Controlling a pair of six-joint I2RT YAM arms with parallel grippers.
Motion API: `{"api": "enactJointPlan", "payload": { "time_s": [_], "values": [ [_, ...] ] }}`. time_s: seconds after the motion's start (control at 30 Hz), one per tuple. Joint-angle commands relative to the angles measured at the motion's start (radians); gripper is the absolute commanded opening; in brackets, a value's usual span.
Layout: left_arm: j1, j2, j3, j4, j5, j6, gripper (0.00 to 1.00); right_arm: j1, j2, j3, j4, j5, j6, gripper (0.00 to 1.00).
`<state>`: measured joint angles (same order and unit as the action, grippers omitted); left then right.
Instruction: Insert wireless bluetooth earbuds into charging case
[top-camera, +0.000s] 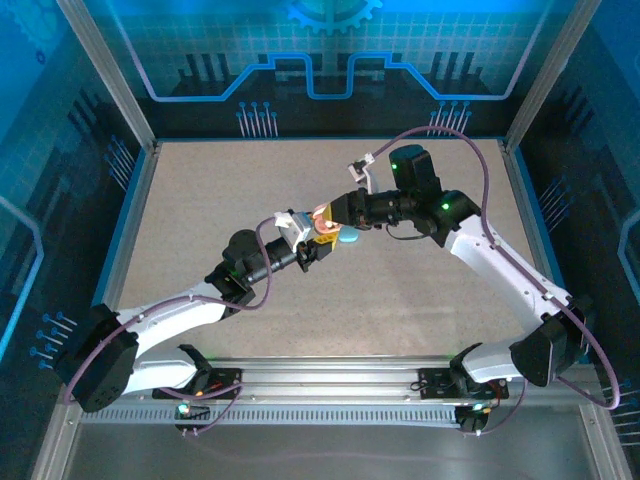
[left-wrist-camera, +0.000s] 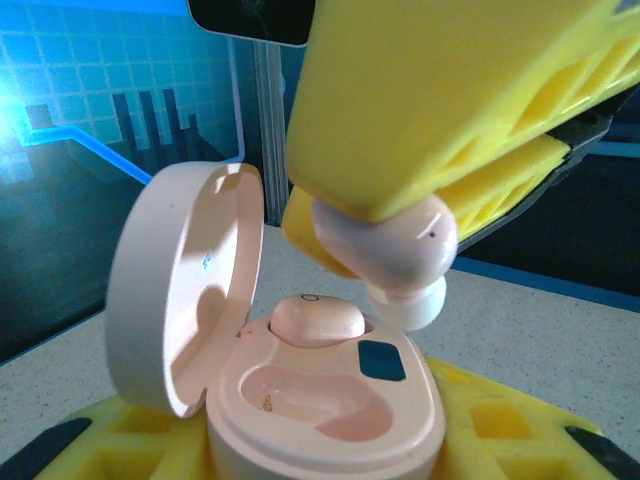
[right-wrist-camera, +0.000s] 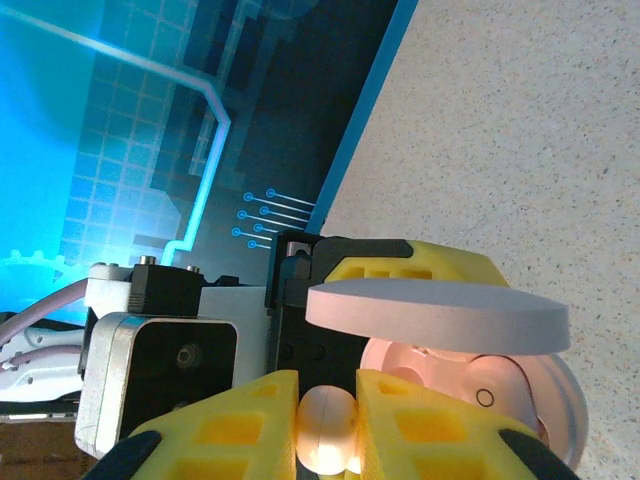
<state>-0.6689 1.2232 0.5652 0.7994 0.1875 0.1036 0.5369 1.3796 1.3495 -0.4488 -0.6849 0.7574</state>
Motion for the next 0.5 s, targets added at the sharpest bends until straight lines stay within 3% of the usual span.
{"api": "enactJointPlan", "payload": {
  "time_s": [0.0,0.47],
  "values": [
    [-0.007,0.0,0.004,0.052,0.018,-0.018,0.4,0.018,0.004,0.03,-0.007,0.021,-0.016,0.21],
    [-0.006,-0.003,0.001,0.068,0.017,-0.035,0.4,0.05,0.048,0.057,-0.045,0.084,-0.04,0.22]
  ]
}}
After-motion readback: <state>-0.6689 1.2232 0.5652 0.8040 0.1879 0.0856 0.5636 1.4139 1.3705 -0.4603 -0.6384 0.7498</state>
